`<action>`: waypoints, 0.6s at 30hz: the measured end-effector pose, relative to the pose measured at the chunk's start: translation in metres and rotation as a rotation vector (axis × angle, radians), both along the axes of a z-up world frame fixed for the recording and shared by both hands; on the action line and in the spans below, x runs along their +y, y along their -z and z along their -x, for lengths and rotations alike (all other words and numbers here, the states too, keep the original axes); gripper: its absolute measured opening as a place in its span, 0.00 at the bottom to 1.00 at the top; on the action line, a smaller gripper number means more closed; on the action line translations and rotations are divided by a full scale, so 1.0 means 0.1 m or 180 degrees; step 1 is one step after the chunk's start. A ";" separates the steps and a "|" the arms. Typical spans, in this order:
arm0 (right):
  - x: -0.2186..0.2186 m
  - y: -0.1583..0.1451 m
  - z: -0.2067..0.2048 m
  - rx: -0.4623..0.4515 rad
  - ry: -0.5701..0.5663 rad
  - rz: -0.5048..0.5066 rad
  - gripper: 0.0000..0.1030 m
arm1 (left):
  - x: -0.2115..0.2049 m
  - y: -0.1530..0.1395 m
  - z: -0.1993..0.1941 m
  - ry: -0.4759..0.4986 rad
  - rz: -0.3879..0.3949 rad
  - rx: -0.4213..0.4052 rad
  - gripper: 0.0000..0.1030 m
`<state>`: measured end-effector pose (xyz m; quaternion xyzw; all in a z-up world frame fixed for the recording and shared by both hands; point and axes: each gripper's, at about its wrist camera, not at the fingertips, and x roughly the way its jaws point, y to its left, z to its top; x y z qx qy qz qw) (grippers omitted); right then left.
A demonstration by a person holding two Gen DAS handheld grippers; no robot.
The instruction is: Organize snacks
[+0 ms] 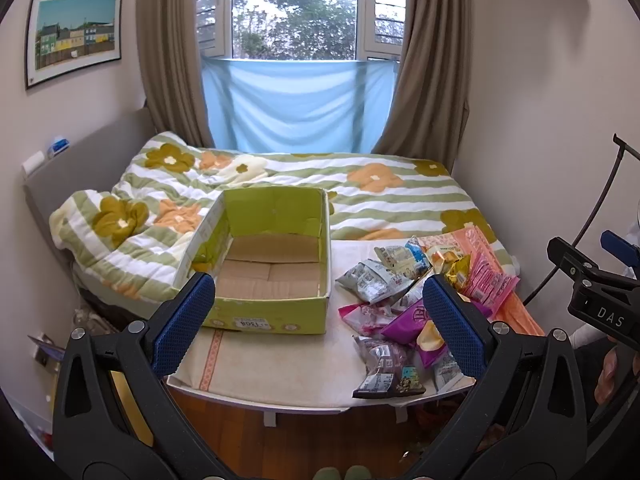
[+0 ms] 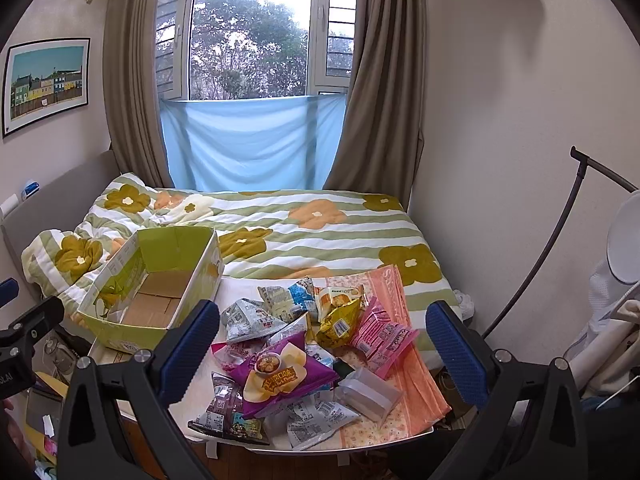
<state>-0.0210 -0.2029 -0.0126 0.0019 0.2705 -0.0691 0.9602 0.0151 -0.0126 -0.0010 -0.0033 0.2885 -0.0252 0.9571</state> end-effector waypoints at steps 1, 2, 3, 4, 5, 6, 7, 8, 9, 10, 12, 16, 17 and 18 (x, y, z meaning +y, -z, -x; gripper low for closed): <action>0.00 0.00 0.00 0.0001 -0.0004 -0.0004 1.00 | 0.00 0.00 0.00 0.0000 0.0002 0.0001 1.00; -0.01 0.02 0.01 -0.0001 -0.0005 -0.0005 1.00 | 0.00 0.00 -0.01 -0.0003 0.0001 -0.0001 1.00; -0.01 0.02 0.01 0.0000 -0.0005 -0.0002 1.00 | 0.00 0.00 0.00 -0.0003 0.0002 0.0001 1.00; -0.01 0.02 0.01 0.0000 -0.0005 -0.0001 1.00 | 0.00 0.00 0.00 -0.0002 0.0003 0.0000 1.00; -0.01 0.02 0.01 0.0000 -0.0003 -0.0002 1.00 | 0.00 0.00 0.00 0.0000 0.0006 0.0003 1.00; -0.01 0.02 0.01 0.0001 -0.0002 -0.0003 1.00 | -0.01 0.01 0.00 0.0001 0.0008 0.0004 1.00; -0.01 0.02 0.01 0.0003 -0.0001 -0.0005 1.00 | 0.00 0.02 0.01 0.0006 0.0013 0.0006 1.00; -0.01 0.02 0.01 0.0004 -0.0002 -0.0005 1.00 | 0.00 0.03 0.01 0.0012 0.0018 0.0013 1.00; -0.01 0.02 0.01 0.0004 0.0000 0.0000 1.00 | -0.01 0.05 0.01 0.0021 0.0023 0.0031 1.00; -0.01 0.03 0.01 0.0004 0.0001 0.0003 1.00 | 0.00 0.05 0.00 0.0029 0.0024 0.0046 1.00; -0.03 0.04 0.00 0.0023 0.0020 0.0013 1.00 | -0.01 0.08 -0.03 0.0059 0.0021 0.0118 1.00; -0.08 0.09 -0.04 0.0119 0.0002 0.0000 1.00 | -0.02 0.20 -0.20 0.0186 0.0048 0.0372 1.00; -0.09 0.11 -0.07 0.0154 -0.0006 -0.0003 1.00 | -0.05 0.26 -0.25 0.0230 0.0037 0.0449 1.00; -0.11 0.15 -0.11 0.0207 -0.0015 -0.0003 1.00 | -0.07 0.34 -0.31 0.0294 0.0024 0.0541 1.00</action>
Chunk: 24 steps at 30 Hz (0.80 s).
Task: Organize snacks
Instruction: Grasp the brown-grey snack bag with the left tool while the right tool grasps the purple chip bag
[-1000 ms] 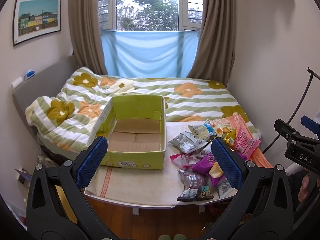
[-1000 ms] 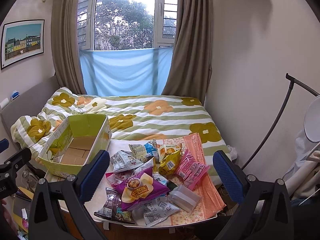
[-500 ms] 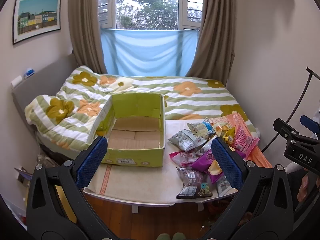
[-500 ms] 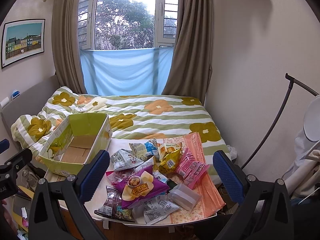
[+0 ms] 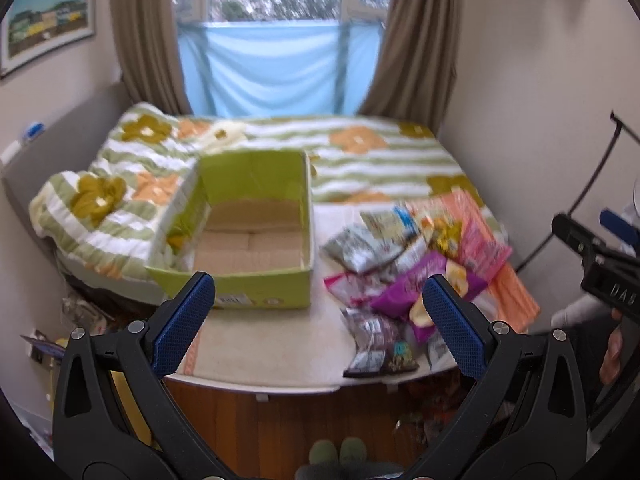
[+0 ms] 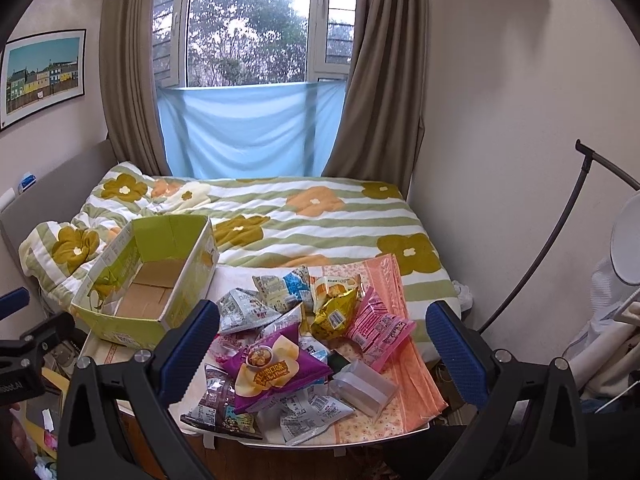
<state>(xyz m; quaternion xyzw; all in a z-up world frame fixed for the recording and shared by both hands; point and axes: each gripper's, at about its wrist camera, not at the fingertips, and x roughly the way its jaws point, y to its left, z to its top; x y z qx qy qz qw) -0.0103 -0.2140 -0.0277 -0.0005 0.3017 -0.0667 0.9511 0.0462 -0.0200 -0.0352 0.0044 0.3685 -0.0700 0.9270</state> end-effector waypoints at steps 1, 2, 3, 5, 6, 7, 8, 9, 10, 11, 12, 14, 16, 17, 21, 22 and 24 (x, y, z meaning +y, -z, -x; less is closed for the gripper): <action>-0.02 0.05 -0.04 0.0063 -0.0007 0.0003 1.00 | -0.02 0.07 -0.05 0.0053 -0.0005 0.0068 1.00; -0.01 0.06 -0.08 0.0098 -0.0011 0.0004 1.00 | -0.05 0.16 -0.10 0.0117 -0.0006 0.0152 1.00; -0.02 0.12 -0.13 0.0166 -0.0017 -0.0005 1.00 | -0.09 0.28 -0.17 0.0196 0.0011 0.0259 1.00; -0.04 0.24 -0.22 0.0288 -0.0035 -0.0070 1.00 | -0.13 0.50 -0.27 0.0310 0.0063 0.0437 1.00; -0.05 0.33 -0.27 0.0365 -0.0057 -0.0108 1.00 | -0.17 0.65 -0.32 0.0372 0.0098 0.0548 1.00; -0.05 0.39 -0.31 0.0421 -0.0082 -0.0134 1.00 | -0.20 0.76 -0.36 0.0418 0.0128 0.0619 1.00; -0.05 0.50 -0.37 0.0502 -0.0145 -0.0160 1.00 | -0.25 0.89 -0.40 0.0455 0.0145 0.0691 1.00; -0.05 0.57 -0.42 0.0561 -0.0200 -0.0165 1.00 | -0.30 1.03 -0.44 0.0479 0.0141 0.0766 1.00; -0.05 0.62 -0.47 0.0610 -0.0234 -0.0165 1.00 | -0.34 1.13 -0.47 0.0494 0.0126 0.0828 1.00; -0.05 0.73 -0.55 0.0728 -0.0324 -0.0161 1.00 | -0.40 1.28 -0.51 0.0508 0.0096 0.0916 1.00; -0.06 0.79 -0.60 0.0796 -0.0388 -0.0172 1.00 | -0.44 1.38 -0.54 0.0519 0.0088 0.0974 1.00; -0.07 0.94 -0.73 0.0959 -0.0520 -0.0201 1.00 | -0.50 1.58 -0.59 0.0526 0.0102 0.1116 1.00; -0.08 1.11 -0.89 0.1135 -0.0679 -0.0246 1.00 | -0.55 1.75 -0.62 0.0505 0.0117 0.1243 1.00; -0.08 1.18 -0.96 0.1200 -0.0741 -0.0270 1.00 | -0.58 1.84 -0.64 0.0478 0.0106 0.1296 1.00; -0.09 1.49 -1.27 0.1508 -0.1000 -0.0415 1.00 | -0.68 2.14 -0.70 0.0299 0.0095 0.1457 1.00; -0.08 1.55 -1.32 0.1560 -0.1041 -0.0425 1.00 | -0.71 2.18 -0.71 0.0270 0.0094 0.1505 1.00; -0.07 1.65 -1.40 0.1655 -0.1200 -0.0556 1.00 | -0.77 2.28 -0.72 0.0202 0.0091 0.1565 1.00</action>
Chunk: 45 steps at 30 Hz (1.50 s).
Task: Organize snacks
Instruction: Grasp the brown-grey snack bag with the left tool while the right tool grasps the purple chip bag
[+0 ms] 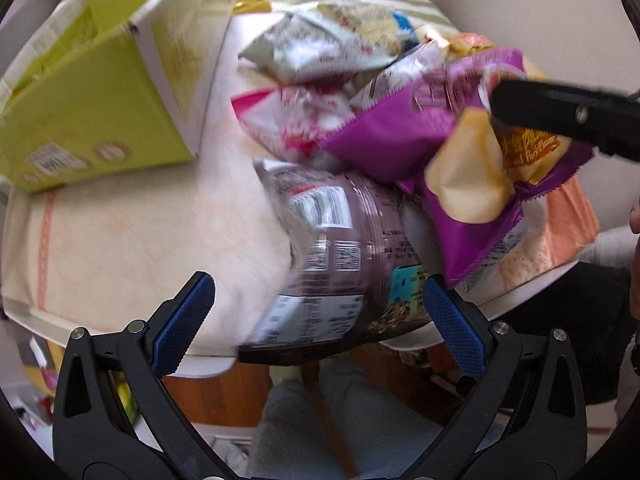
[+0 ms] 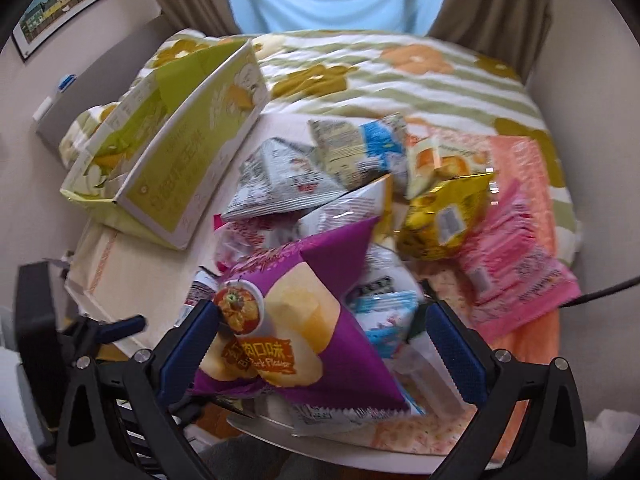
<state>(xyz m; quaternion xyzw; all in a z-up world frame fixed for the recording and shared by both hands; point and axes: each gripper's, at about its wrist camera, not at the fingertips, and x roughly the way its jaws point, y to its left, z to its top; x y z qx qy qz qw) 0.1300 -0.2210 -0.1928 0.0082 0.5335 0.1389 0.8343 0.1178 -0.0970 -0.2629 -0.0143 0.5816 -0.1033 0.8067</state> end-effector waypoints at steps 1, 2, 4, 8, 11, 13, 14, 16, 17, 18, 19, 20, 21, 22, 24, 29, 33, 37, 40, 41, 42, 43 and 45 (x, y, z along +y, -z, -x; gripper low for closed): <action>0.01 0.03 -0.03 0.0041 -0.0042 -0.0058 1.00 | -0.02 0.03 0.00 -0.0028 0.0000 0.0009 1.00; 0.01 0.06 -0.05 0.0101 -0.0087 -0.0111 1.00 | -0.03 0.05 -0.01 -0.0050 0.0008 0.0018 1.00; 0.02 0.12 -0.10 0.0193 -0.0166 -0.0220 1.00 | -0.06 0.08 -0.03 -0.0110 0.0038 0.0032 1.00; 0.05 0.18 -0.16 0.0317 -0.0292 -0.0389 1.00 | -0.12 0.13 -0.08 -0.0193 0.0092 0.0039 0.99; 0.10 0.22 -0.19 0.0399 -0.0363 -0.0485 1.00 | -0.12 0.18 -0.11 -0.0232 0.0242 0.0073 0.88; 0.11 0.27 -0.22 0.0445 -0.0389 -0.0510 1.00 | -0.14 0.20 -0.14 -0.0242 0.0330 0.0114 0.82; 0.11 0.29 -0.23 0.0461 -0.0410 -0.0519 1.00 | -0.14 0.20 -0.14 -0.0250 0.0333 0.0096 0.79; 0.10 0.31 -0.25 0.0461 -0.0440 -0.0536 0.98 | -0.14 0.19 -0.12 -0.0236 0.0334 0.0053 0.75; 0.09 0.32 -0.26 0.0450 -0.0456 -0.0568 0.89 | -0.15 0.19 -0.12 -0.0234 0.0332 0.0047 0.74; 0.09 0.33 -0.27 0.0471 -0.0497 -0.0638 0.77 | -0.14 0.18 -0.11 -0.0236 0.0338 0.0046 0.73; 0.08 0.33 -0.27 0.0493 -0.0528 -0.0702 0.72 | -0.13 0.18 -0.11 -0.0238 0.0350 0.0043 0.71; 0.09 0.33 -0.27 0.0504 -0.0551 -0.0754 0.66 | -0.13 0.18 -0.10 -0.0241 0.0358 0.0042 0.70; 0.09 0.33 -0.27 0.0488 -0.0569 -0.0760 0.60 | -0.13 0.17 -0.09 -0.0247 0.0371 0.0040 0.69; 0.09 0.32 -0.27 0.0462 -0.0600 -0.0755 0.56 | -0.13 0.14 -0.06 -0.0253 0.0380 0.0038 0.68; 0.10 0.28 -0.25 0.0406 -0.0629 -0.0772 0.47 | -0.15 0.12 -0.05 -0.0264 0.0394 0.0030 0.65; 0.06 0.21 -0.23 0.0311 -0.0625 -0.0862 0.40 | -0.09 0.06 0.05 -0.0280 0.0377 0.0012 0.62; 0.04 0.10 -0.19 0.0137 -0.0613 -0.0879 0.37 | -0.02 -0.01 0.13 -0.0311 0.0383 -0.0015 0.61; -0.01 -0.03 -0.16 0.0020 -0.0566 -0.0920 0.36 | 0.01 -0.11 0.13 -0.0322 0.0382 -0.0072 0.61; -0.07 -0.14 -0.14 -0.0054 -0.0522 -0.0940 0.36 | 0.02 -0.23 0.17 -0.0327 0.0365 -0.0142 0.60; -0.10 -0.21 -0.13 -0.0090 -0.0505 -0.0949 0.36 | 0.00 -0.27 0.18 -0.0330 0.0360 -0.0165 0.60; -0.12 -0.26 -0.12 -0.0116 -0.0495 -0.0956 0.36 | 0.00 -0.33 0.20 -0.0333 0.0359 -0.0202 0.60; -0.13 -0.31 -0.11 -0.0149 -0.0488 -0.0961 0.36 | 0.02 -0.40 0.21 -0.0338 0.0362 -0.0237 0.60; -0.16 -0.45 -0.08 -0.0249 -0.0489 -0.0958 0.36 | 0.04 -0.56 0.22 -0.0364 0.0385 -0.0326 0.60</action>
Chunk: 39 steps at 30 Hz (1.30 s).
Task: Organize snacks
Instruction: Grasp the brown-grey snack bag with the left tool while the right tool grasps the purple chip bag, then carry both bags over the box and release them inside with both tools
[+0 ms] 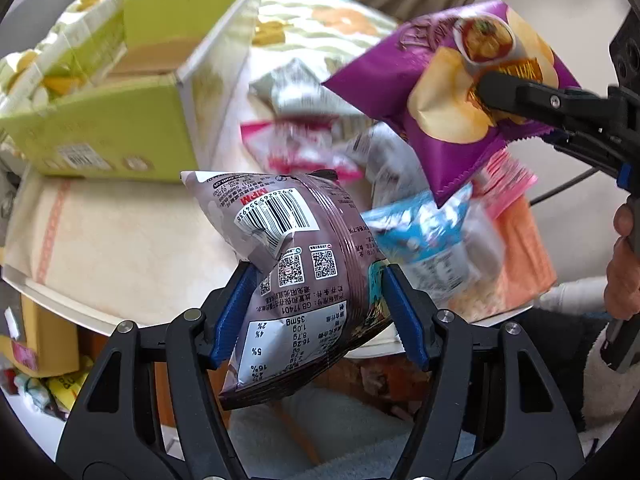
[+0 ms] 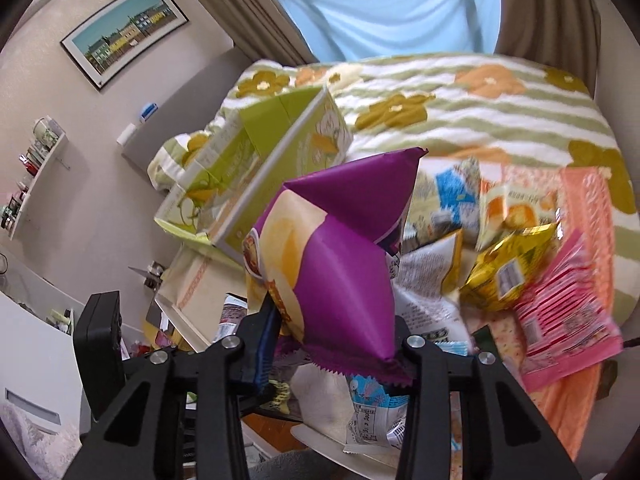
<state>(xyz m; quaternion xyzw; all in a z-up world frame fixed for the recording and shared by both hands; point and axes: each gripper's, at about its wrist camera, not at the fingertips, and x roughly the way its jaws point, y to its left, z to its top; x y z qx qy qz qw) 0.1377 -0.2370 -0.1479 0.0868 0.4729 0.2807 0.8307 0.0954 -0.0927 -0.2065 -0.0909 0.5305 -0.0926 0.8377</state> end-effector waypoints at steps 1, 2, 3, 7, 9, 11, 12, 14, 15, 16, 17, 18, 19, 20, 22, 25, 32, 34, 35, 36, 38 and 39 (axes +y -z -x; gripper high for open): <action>-0.01 -0.06 0.01 -0.0038 0.0003 -0.0008 0.36 | 0.02 -0.07 0.00 -0.0020 0.0011 -0.0042 0.60; -0.02 -0.15 0.02 -0.0093 -0.0004 -0.0027 0.36 | 0.04 -0.14 0.01 -0.0044 0.0021 -0.0093 0.60; -0.03 -0.21 0.02 -0.0145 -0.0005 -0.0036 0.36 | 0.08 -0.26 0.00 -0.0079 0.0030 -0.0181 0.60; -0.01 -0.46 -0.01 -0.0328 -0.0025 -0.0063 0.36 | 0.28 -0.65 -0.11 -0.0144 -0.0024 -0.0445 0.60; 0.06 -0.57 -0.07 -0.0422 -0.0038 -0.0070 0.36 | 0.40 -0.78 -0.18 -0.0185 -0.0046 -0.0548 0.60; 0.13 -0.65 -0.12 -0.0498 -0.0048 -0.0066 0.36 | 0.57 -0.90 -0.29 -0.0241 -0.0079 -0.0638 0.60; 0.20 -0.69 -0.16 -0.0532 -0.0057 -0.0069 0.36 | 0.67 -0.95 -0.36 -0.0267 -0.0096 -0.0682 0.60; 0.31 -0.74 -0.22 -0.0579 -0.0074 -0.0073 0.36 | 0.84 -1.02 -0.48 -0.0296 -0.0105 -0.0739 0.60; 0.40 -0.76 -0.26 -0.0611 -0.0082 -0.0067 0.36 | 0.96 -1.04 -0.55 -0.0305 -0.0114 -0.0762 0.60; 0.47 -0.77 -0.30 -0.0633 -0.0087 -0.0063 0.36 | 1.07 -1.07 -0.62 -0.0307 -0.0118 -0.0776 0.60; 0.56 -0.79 -0.34 -0.0650 -0.0087 -0.0060 0.36 | 1.18 -1.08 -0.70 -0.0301 -0.0126 -0.0780 0.60; 0.69 -0.80 -0.40 -0.0665 -0.0078 -0.0057 0.36 | 1.32 -1.09 -0.80 -0.0284 -0.0139 -0.0767 0.60; 0.75 -0.81 -0.42 -0.0672 -0.0074 -0.0057 0.36 | 1.38 -1.08 -0.86 -0.0273 -0.0147 -0.0758 0.60; 0.85 -0.82 -0.46 -0.0679 -0.0061 -0.0051 0.36 | 1.49 -1.08 -0.94 -0.0249 -0.0158 -0.0747 0.60; 1.06 -0.81 -0.55 -0.0693 -0.0026 -0.0018 0.36 | 1.69 -1.06 -1.11 -0.0175 -0.0191 -0.0693 0.60; 1.37 -0.74 -0.66 -0.0642 0.0058 0.0028 0.36 | 1.96 -0.96 -1.37 -0.0056 -0.0253 -0.0569 0.60; 1.92 -0.48 -0.77 -0.0460 0.0377 0.0335 0.36 | 2.30 -0.59 -1.76 0.0404 -0.0407 -0.0249 0.61; 1.99 -0.42 -0.77 -0.0404 0.0453 0.0402 0.36 | 2.33 -0.50 -1.81 0.0525 -0.0455 -0.0210 0.67; 2.02 -0.39 -0.77 -0.0372 0.0496 0.0431 0.36 | 2.35 -0.46 -1.83 0.0581 -0.0507 -0.0206 0.79; 2.06 -0.34 -0.76 -0.0331 0.0551 0.0469 0.36 | 2.36 -0.44 -1.83 0.0594 -0.0574 -0.0206 0.86; 2.10 -0.31 -0.75 -0.0288 0.0620 0.0526 0.36 | 2.39 -0.41 -1.81 0.0612 -0.0608 -0.0231 1.00; 2.12 -0.29 -0.73 -0.0275 0.0642 0.0557 0.36 | 2.41 -0.41 -1.79 0.0627 -0.0578 -0.0225 1.00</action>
